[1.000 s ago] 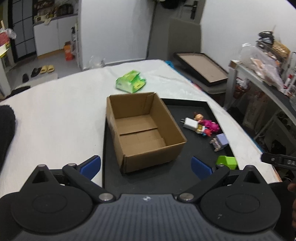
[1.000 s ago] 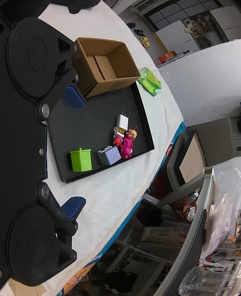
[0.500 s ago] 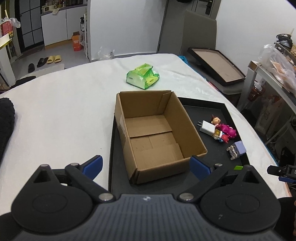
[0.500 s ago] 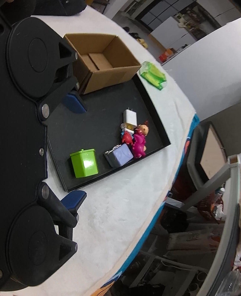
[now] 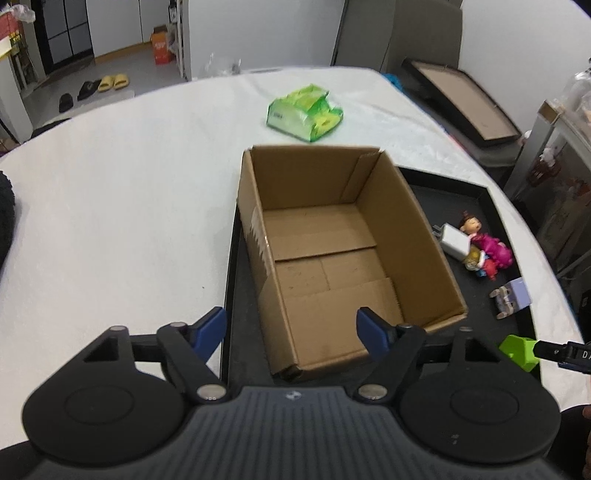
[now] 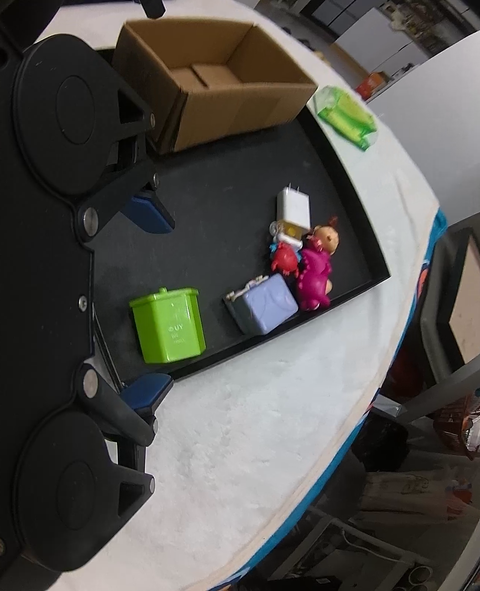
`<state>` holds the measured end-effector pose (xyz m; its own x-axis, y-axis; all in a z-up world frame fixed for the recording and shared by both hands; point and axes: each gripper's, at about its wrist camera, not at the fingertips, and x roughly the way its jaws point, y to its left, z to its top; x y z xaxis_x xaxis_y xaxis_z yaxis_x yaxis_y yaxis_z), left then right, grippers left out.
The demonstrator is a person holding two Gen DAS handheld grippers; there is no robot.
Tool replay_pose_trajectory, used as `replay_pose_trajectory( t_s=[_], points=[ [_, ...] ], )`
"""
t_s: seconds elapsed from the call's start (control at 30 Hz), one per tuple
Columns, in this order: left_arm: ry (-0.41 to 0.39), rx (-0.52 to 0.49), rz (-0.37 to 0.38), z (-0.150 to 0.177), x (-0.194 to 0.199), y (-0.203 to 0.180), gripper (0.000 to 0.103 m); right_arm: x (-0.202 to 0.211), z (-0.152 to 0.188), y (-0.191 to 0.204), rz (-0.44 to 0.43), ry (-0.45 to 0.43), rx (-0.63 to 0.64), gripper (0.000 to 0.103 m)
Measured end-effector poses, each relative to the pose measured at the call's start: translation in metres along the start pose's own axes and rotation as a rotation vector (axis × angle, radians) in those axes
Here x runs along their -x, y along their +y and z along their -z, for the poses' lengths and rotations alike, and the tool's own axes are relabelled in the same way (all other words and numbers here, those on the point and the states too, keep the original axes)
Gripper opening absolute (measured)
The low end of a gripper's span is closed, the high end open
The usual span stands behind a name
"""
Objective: Organize rigid objects
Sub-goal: 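Close the right gripper on the lime-green cube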
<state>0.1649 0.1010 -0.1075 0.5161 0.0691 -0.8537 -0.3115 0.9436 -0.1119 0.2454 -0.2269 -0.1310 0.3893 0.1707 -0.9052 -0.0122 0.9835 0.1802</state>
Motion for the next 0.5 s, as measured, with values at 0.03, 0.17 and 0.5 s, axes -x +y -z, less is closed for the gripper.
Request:
replay_pose_trajectory(
  t_s=[0.03, 0.17, 0.5],
  points=[
    [0.008, 0.000, 0.003, -0.001, -0.004, 0.001, 0.071, -0.003, -0.001, 0.000, 0.011, 0.002, 0.002, 0.081],
    [0.039, -0.001, -0.007, -0.002, -0.022, 0.003, 0.063, -0.018, -0.004, -0.002, 0.030, 0.021, -0.001, 0.081],
    [0.104, 0.028, -0.008, -0.001, -0.045, 0.010, 0.028, -0.047, -0.006, 0.014, 0.126, 0.070, 0.100, 0.066]
  ],
)
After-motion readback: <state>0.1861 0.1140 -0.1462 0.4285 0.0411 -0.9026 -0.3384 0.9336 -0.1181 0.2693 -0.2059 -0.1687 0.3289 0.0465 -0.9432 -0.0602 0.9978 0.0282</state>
